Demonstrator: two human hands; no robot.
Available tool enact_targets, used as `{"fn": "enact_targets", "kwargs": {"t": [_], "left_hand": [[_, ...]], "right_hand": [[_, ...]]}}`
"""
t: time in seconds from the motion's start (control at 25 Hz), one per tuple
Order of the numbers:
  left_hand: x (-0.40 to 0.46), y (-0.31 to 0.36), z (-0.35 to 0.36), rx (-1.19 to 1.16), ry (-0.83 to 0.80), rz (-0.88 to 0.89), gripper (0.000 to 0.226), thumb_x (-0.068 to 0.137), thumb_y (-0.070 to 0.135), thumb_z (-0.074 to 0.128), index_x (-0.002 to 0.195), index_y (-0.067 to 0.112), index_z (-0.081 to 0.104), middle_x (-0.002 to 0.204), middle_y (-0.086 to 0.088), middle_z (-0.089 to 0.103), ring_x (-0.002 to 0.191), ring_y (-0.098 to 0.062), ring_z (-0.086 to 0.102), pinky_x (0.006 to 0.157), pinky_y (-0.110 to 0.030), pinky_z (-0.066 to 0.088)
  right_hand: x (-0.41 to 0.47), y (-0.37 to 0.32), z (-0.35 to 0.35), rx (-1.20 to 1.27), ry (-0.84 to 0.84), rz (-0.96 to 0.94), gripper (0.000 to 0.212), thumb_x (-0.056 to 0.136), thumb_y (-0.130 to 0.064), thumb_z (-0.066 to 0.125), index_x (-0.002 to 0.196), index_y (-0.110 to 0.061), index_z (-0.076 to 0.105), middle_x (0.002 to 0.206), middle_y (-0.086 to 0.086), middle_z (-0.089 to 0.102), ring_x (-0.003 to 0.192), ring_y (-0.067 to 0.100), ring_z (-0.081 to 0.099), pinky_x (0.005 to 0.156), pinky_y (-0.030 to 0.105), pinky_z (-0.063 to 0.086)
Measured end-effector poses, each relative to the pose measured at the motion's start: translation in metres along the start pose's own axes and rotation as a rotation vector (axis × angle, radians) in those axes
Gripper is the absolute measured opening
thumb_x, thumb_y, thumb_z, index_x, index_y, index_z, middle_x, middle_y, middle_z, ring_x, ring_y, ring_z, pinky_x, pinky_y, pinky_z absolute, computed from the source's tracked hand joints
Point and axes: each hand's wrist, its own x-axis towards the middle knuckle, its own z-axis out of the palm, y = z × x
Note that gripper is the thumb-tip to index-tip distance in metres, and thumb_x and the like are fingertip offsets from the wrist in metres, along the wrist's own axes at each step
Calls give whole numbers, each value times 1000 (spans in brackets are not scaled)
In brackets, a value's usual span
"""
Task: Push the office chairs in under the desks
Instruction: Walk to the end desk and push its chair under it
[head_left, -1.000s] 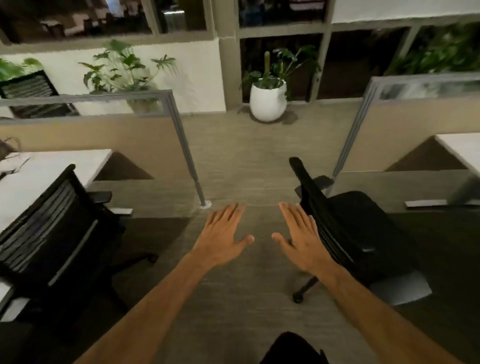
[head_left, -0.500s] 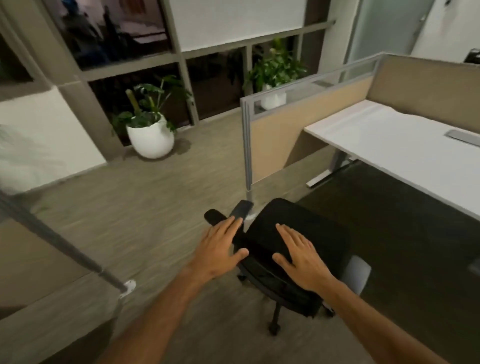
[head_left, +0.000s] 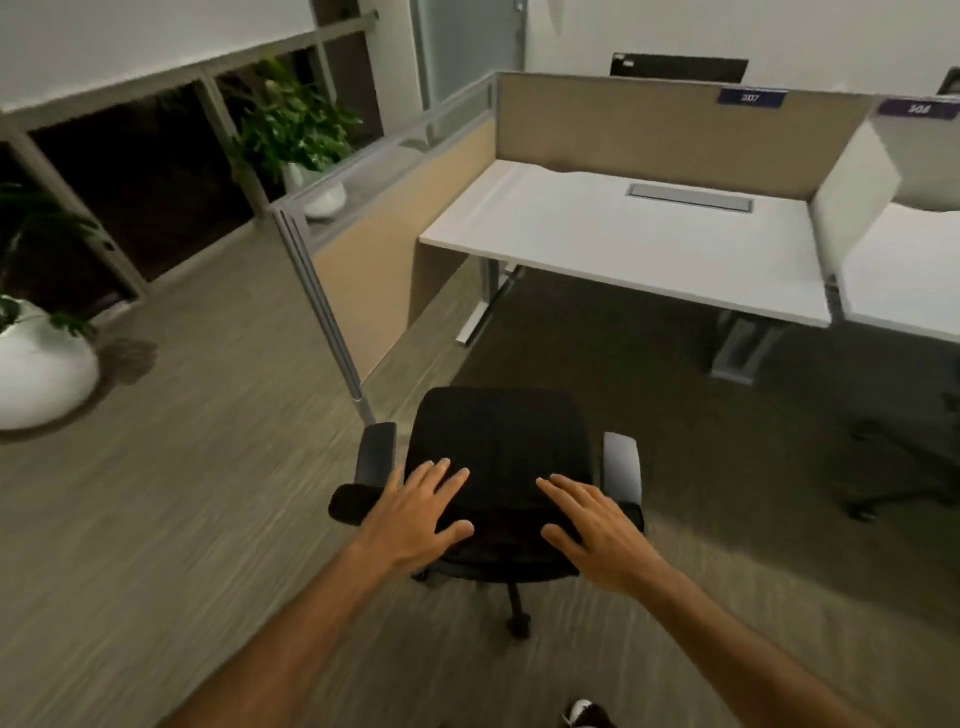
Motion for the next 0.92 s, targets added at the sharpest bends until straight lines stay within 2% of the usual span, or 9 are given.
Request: {"fn": "enact_targets", "kwargs": {"t": [0.08, 0.16, 0.28, 0.44, 0.6, 0.92], "left_hand": [[5, -14, 8, -9, -23, 10, 88, 88, 82, 6, 161, 33, 11, 166, -3, 22, 152, -22, 18, 122, -51, 8], [3, -40, 20, -4, -22, 65, 94, 86, 85, 0, 159, 30, 21, 157, -1, 40, 143, -20, 36, 119, -48, 22], [-5, -46, 39, -26, 3, 143, 97, 86, 86, -2, 155, 27, 32, 143, 3, 53, 130, -18, 49, 110, -44, 34], [3, -68, 31, -21, 28, 211, 88, 91, 82, 8, 153, 26, 37, 134, 3, 58, 120, -18, 54, 104, -41, 39], [14, -90, 28, 12, 60, 263, 83, 93, 80, 12, 149, 26, 43, 131, 4, 61, 115, -18, 58, 100, -40, 42], [44, -124, 19, 7, 132, 320, 83, 93, 81, 14, 142, 27, 53, 123, 8, 65, 109, -14, 62, 98, -38, 45]], "right_hand": [[-6, -6, 5, -152, 44, 71, 66, 99, -69, 13, 157, -41, 21, 163, -9, 30, 148, 14, 27, 121, 41, 21], [-1, -25, 17, -231, 104, 142, 74, 96, -70, 4, 153, -35, 37, 153, -9, 47, 142, 13, 39, 118, 38, 25], [-12, -34, 35, -269, 148, 188, 79, 95, -69, 2, 149, -32, 45, 145, -9, 55, 135, 12, 47, 115, 36, 29], [3, -45, 25, -260, 72, 239, 89, 90, -78, -1, 147, -30, 48, 141, -6, 58, 130, 15, 52, 111, 36, 35], [22, -49, 20, -283, 52, 278, 91, 86, -83, 1, 134, -29, 57, 122, -4, 67, 113, 17, 62, 99, 39, 47], [46, -59, 43, -328, 233, 314, 77, 94, -79, 11, 125, -31, 63, 103, -9, 70, 95, 12, 66, 87, 35, 50]]}}
